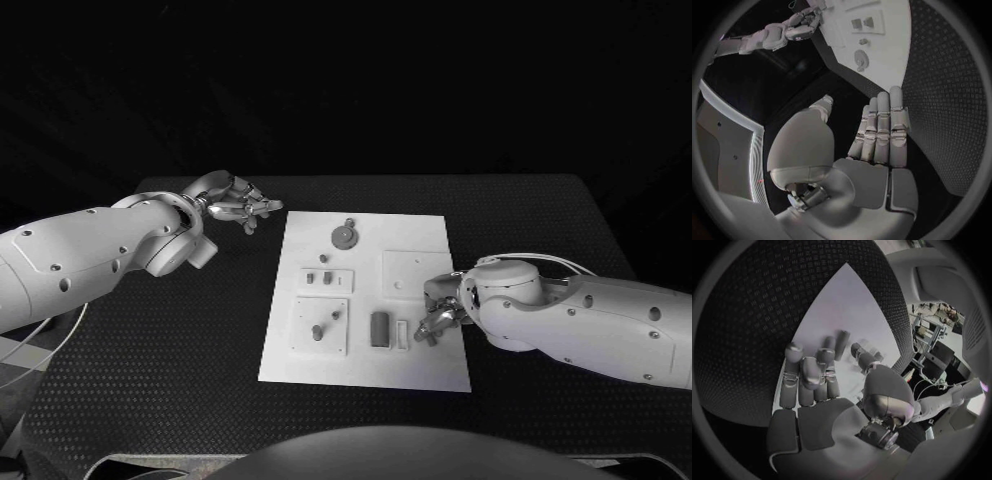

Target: Assemble the parts on the task board

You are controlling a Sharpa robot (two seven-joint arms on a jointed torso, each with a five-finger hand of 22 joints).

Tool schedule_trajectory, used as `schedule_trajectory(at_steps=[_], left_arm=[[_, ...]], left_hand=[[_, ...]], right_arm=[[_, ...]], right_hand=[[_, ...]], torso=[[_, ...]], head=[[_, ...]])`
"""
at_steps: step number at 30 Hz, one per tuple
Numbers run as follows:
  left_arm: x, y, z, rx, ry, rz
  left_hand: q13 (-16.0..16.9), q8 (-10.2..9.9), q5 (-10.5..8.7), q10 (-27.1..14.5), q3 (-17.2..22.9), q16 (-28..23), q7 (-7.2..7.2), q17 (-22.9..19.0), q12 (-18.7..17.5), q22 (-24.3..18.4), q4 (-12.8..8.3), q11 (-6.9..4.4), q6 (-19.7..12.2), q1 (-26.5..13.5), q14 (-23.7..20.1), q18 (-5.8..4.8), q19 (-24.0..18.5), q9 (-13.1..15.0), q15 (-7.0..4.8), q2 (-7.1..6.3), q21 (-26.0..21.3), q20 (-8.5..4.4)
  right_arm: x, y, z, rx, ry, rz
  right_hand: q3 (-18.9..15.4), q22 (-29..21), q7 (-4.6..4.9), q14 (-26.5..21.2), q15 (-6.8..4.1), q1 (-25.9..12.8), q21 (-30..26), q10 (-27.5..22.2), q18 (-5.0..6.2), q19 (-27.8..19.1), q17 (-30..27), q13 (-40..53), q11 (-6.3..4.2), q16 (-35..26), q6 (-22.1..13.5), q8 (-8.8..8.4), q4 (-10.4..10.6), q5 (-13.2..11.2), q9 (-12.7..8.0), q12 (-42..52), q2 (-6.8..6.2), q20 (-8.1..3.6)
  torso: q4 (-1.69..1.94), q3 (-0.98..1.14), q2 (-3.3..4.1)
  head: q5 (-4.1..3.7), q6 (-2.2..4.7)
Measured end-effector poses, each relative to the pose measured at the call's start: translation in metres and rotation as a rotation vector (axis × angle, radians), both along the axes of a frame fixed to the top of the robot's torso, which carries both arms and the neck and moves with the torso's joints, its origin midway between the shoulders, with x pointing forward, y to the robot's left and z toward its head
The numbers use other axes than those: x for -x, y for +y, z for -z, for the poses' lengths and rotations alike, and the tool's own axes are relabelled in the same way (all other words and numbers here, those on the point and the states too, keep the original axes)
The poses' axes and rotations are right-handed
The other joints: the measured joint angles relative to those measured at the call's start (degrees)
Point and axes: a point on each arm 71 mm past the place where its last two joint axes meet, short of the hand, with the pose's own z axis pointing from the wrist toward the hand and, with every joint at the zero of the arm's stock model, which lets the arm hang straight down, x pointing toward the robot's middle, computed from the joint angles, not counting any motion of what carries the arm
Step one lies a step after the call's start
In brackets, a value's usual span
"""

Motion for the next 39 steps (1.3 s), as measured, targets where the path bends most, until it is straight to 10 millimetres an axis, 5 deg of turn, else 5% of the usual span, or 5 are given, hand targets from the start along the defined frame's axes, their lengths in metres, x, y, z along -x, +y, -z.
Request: schedule_trajectory(at_steps=[5, 15, 29, 33, 39], left_arm=[[0.000, 0.000, 0.000, 0.000, 0.001, 0.000], [0.000, 0.000, 0.000, -0.001, 0.004, -0.001], [0.000, 0.001, 0.001, -0.003, 0.008, -0.004], [0.000, 0.001, 0.001, -0.004, 0.010, -0.005], [0.000, 0.000, 0.001, -0.004, 0.013, -0.003]], left_hand=[[0.0, 0.0, 0.00, 0.0, 0.0, 0.0, 0.00, 0.0, 0.0, 0.0, 0.0, 0.00, 0.0, 0.0, 0.0, 0.00, 0.0, 0.0, 0.00, 0.00, -0.2, 0.00], [0.0, 0.0, 0.00, 0.0, 0.0, 0.0, 0.00, 0.1, 0.0, 0.0, 0.0, 0.00, 0.0, 0.0, 0.0, 0.00, 0.3, 0.0, 0.00, 0.00, -0.2, -0.13], [0.0, 0.0, 0.00, 0.1, -0.3, -0.2, 0.00, 0.2, 0.0, 0.0, 0.0, -0.07, 0.0, 0.1, 0.2, 0.00, 0.3, -0.1, -0.20, 0.53, -0.2, -0.13], [0.0, 0.0, 0.00, 0.1, -0.4, -0.2, 0.00, 0.2, 0.0, 0.0, 0.1, -0.07, 0.0, 0.1, 0.2, 0.00, 0.3, -0.1, -0.20, 0.53, -0.2, -0.13], [0.0, 0.0, 0.00, 0.1, -0.6, -0.2, 0.00, 0.2, 0.0, 0.0, 0.0, -0.07, 0.0, 0.3, 0.2, 0.00, 0.3, -0.1, -0.20, 0.75, -0.2, -0.12]], right_arm=[[0.002, 0.004, -0.001, 0.026, -0.019, -0.023], [0.005, 0.010, -0.002, 0.049, -0.034, -0.050], [0.002, 0.000, -0.001, -0.027, -0.002, 0.025], [0.005, -0.004, -0.002, -0.068, 0.000, 0.061], [0.006, -0.012, -0.004, -0.148, 0.025, 0.141]], right_hand=[[-0.2, 0.0, -0.01, 0.0, 0.01, 1.2, 0.0, 0.0, 0.28, -0.1, 0.0, 0.0, 0.01, 0.0, 0.0, 0.00, -0.4, 0.0, 0.0, 0.0, 1.16, 0.05], [0.0, 0.0, -0.35, -0.1, 0.10, 9.5, 0.0, 0.0, 0.36, -0.5, 0.0, 0.1, 0.02, 0.0, -0.7, -0.03, -6.6, 0.0, 0.0, 0.2, 6.27, -0.14], [1.7, 0.0, 0.04, 0.2, 0.19, 14.2, 0.5, 0.3, 0.32, -0.8, 0.7, 0.0, 0.08, 0.0, -0.6, -0.65, -6.3, -0.3, 0.0, 0.2, 5.43, -0.23], [1.7, 0.0, 0.22, 0.4, 0.37, 14.9, 0.8, 0.5, 0.30, -1.0, 1.0, -0.1, 0.03, 0.3, -0.5, -2.56, -6.3, -0.3, 0.0, 0.4, 5.59, -0.03], [1.9, 0.0, 0.94, 0.6, 0.20, 15.9, 0.8, 0.8, 0.30, -1.0, 1.1, -0.1, 0.00, 0.3, -1.3, -2.72, -6.4, -0.3, -2.3, 0.4, 6.49, 0.19]], torso=[[-0.01, 0.02, 0.01], [0.01, 0.01, 0.00], [0.04, 0.01, 0.01], [0.04, 0.02, 0.01], [0.01, 0.02, 0.01]], head=[[-0.01, -0.04], [-0.14, -0.19], [-0.20, -0.50], [-0.11, -0.61], [-0.08, -0.62]])
